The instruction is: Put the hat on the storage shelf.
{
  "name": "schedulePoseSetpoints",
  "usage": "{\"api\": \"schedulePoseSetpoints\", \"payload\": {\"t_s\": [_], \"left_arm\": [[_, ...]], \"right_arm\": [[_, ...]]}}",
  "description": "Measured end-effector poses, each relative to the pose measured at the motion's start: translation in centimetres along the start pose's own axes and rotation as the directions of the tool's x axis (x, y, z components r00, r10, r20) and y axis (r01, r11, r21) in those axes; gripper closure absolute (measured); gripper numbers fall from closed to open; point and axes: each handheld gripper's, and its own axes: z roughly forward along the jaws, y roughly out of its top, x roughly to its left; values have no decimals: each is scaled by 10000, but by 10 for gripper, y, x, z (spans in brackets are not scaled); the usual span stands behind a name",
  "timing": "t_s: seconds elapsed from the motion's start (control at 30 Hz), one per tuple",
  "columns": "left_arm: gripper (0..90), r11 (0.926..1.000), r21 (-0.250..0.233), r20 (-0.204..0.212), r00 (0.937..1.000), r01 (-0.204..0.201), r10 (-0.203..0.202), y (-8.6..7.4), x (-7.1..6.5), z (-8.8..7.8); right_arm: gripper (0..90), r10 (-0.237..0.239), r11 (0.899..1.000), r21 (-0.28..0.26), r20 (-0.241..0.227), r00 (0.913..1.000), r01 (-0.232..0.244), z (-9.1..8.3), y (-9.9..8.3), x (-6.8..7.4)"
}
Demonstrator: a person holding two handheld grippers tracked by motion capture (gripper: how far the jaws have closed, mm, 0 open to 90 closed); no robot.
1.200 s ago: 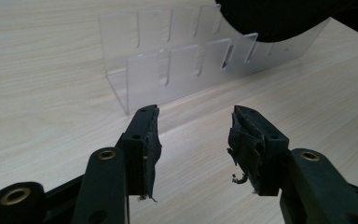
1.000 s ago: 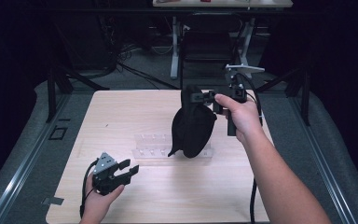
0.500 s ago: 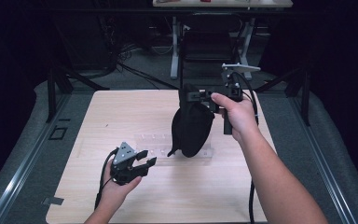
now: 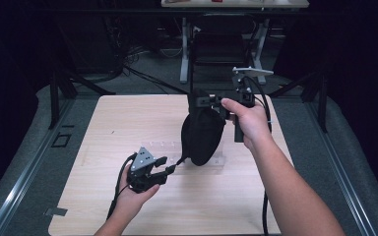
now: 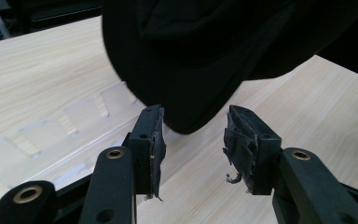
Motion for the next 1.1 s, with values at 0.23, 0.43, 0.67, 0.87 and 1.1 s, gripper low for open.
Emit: {"api": "schedulePoseSetpoints", "payload": {"t_s": [0.23,0.43,0.67,0.87,1.1], "left_arm": [[606,9998,141,-53,9999,-163,164,5,-6,10],[744,9982,462,-269,9989,-383,396,5,-9,21],[808,9953,524,-476,9953,-815,840,3,-11,25],[823,9951,547,-436,9954,-828,852,-1,-10,26],[827,9959,519,-427,9962,-735,758,-3,-9,25]], "right_arm": [[887,14,10000,-20,-8,10000,-14,2,0,1],[887,9,10000,-19,-46,10000,-9,4,0,3],[886,-57,10000,35,-47,10000,57,8,0,7],[886,-202,9995,227,-179,9996,206,18,-3,15],[885,-257,9990,356,-202,9995,264,22,-3,17]]}}
